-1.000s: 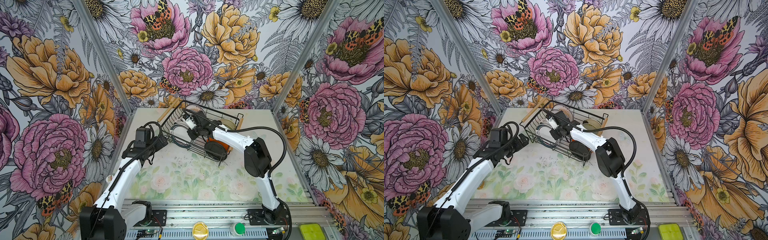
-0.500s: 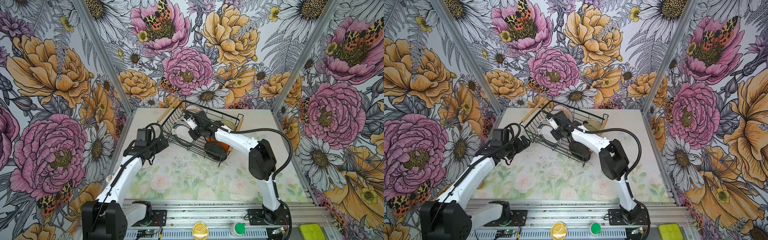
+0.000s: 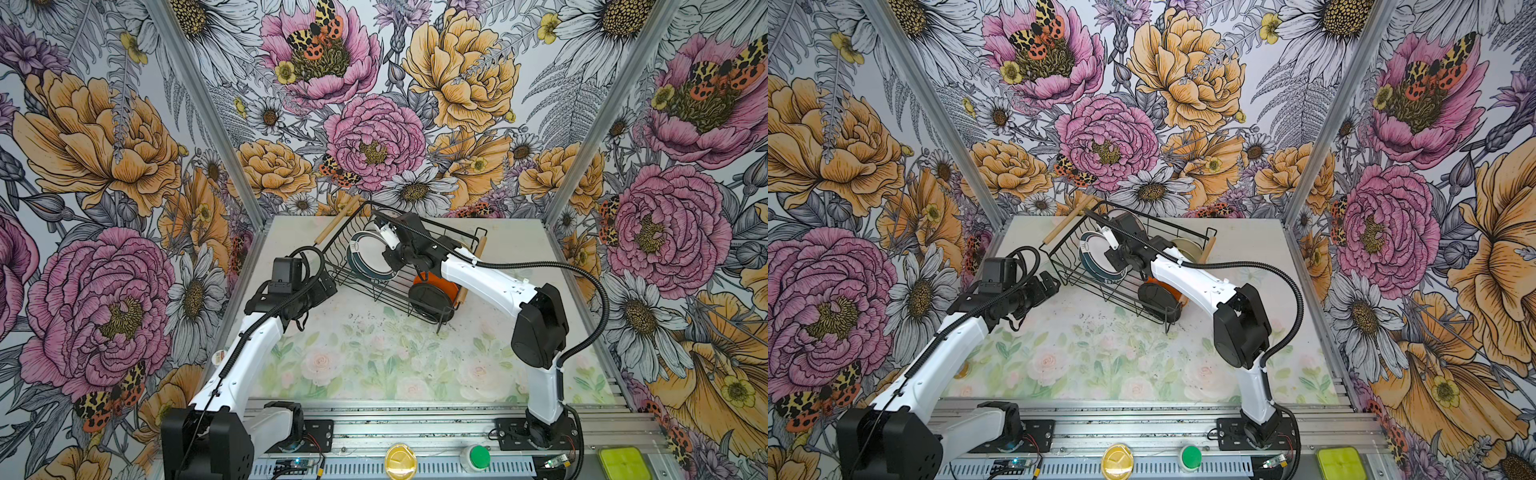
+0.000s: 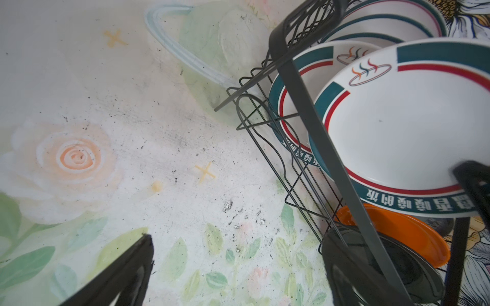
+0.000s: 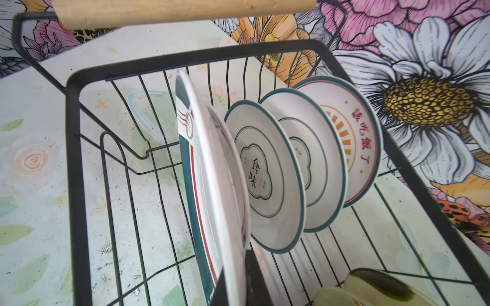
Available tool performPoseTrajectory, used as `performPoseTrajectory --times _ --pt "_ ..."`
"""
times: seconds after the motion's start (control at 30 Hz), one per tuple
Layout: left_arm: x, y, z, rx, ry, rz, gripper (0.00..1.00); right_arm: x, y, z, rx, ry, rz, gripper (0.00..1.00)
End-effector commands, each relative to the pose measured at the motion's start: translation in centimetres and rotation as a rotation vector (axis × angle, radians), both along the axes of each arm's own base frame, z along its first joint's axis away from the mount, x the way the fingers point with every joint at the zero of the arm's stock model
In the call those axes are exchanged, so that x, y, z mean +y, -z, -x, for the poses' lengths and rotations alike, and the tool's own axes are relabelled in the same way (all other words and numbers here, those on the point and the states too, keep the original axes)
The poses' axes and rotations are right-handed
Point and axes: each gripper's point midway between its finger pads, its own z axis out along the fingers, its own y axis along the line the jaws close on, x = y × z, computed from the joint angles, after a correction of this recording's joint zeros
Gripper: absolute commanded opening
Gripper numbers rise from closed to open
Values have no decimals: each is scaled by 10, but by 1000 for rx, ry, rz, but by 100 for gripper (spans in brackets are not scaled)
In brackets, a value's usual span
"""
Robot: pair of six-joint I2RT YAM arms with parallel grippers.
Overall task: Unload the plates from the dish rack
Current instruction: 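Lift the green-rimmed plate out of the rack with the right gripper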
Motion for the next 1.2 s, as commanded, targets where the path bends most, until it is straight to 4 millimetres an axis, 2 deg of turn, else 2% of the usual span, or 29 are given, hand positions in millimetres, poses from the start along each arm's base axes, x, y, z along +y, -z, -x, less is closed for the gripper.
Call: performPoseTrajectory --times 0.0,0.27,0.5,0.67,0.83,1.0,1.17 --pt "-5 -21 0 -54 20 21 99 -8 -63 8 -126 15 -58 0" --pt "-12 -29 4 -77 38 36 99 -26 -107 33 -193 29 -101 0" --pt "-29 -35 11 -96 76 49 99 -58 -134 75 -207 79 -186 0" --pt "-46 -37 19 -97 109 64 99 -84 -130 112 -156 114 -270 0" --pt "-62 -42 32 -123 145 65 99 -110 -116 149 -65 150 -384 0" --pt "-71 -42 47 -143 165 89 97 -113 -95 185 89 155 -515 0" --pt "-82 -41 61 -165 197 128 94 -107 -76 201 254 189 -615 0"
